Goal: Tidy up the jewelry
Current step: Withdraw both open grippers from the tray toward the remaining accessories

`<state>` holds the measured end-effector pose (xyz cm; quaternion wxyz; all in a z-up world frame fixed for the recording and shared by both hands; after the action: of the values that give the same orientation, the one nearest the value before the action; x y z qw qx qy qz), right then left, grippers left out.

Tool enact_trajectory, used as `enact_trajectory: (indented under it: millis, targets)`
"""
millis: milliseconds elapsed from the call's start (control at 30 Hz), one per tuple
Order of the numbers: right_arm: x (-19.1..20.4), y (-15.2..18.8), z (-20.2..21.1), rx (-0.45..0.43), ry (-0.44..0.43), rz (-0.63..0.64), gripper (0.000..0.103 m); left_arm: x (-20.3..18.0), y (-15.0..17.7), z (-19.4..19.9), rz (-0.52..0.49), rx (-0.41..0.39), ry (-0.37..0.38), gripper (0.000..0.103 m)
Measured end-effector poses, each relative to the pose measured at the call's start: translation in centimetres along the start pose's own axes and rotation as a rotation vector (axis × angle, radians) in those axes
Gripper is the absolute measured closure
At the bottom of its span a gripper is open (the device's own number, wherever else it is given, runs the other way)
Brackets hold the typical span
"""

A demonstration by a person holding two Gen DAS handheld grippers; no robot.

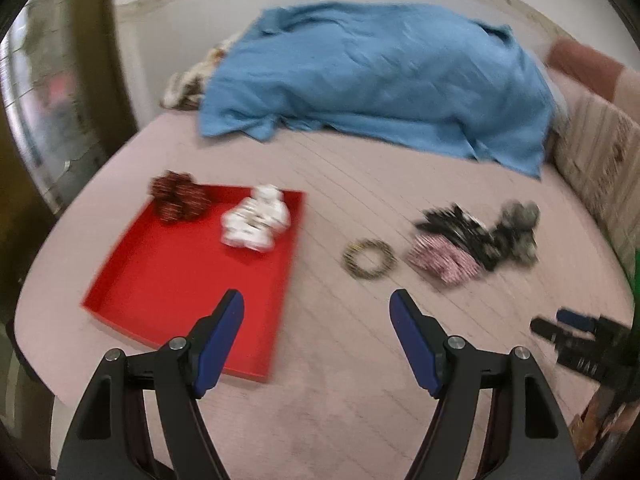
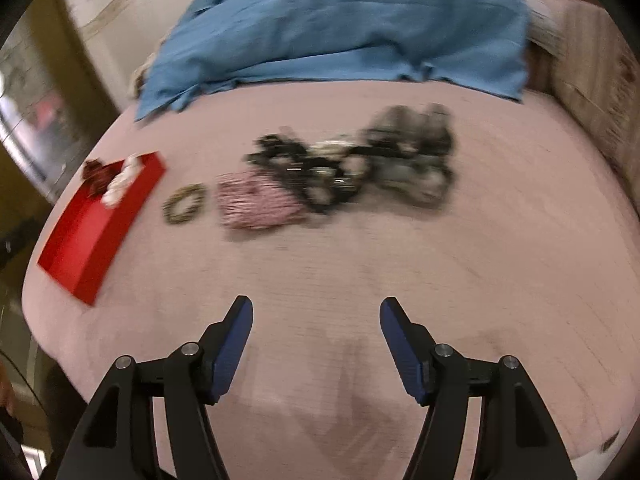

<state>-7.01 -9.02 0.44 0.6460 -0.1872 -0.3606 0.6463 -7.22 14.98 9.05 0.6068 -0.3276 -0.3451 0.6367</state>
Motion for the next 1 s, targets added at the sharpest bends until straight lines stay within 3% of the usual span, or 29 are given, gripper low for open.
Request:
enact_trajectory:
  millis: [233,433,1000]
  targets:
    - [-5.0,0.0,0.8,-0.028,0.045,-0.078,0.031,-5.0,1.5,-1.6,-0.058,0.047,0.048,0.029]
    - [-6.9,0.0,0.3,-0.031,0.055,-0.106,0.030,-6.9,2.0,-3.7,-0.074,0.077,0.063,0.029]
    - [-10.4,-0.9,-2.3,-0.016,0.083,-0.143,0.029,-6.6,2.5,-10.3,0.024,0.195,0.065,0.029]
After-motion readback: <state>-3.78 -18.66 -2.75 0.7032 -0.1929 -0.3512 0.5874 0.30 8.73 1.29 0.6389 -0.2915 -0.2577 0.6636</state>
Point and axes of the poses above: each gripper's, at about its wrist camera, not at the fingertips, and z roughly against the way its jaws point, x to its left, y to its underside, the point moved 6 cm from there along -z, roughly the way its jaws point, and after that the axes turned 14 degrees about -x, right-handed, at the moved point
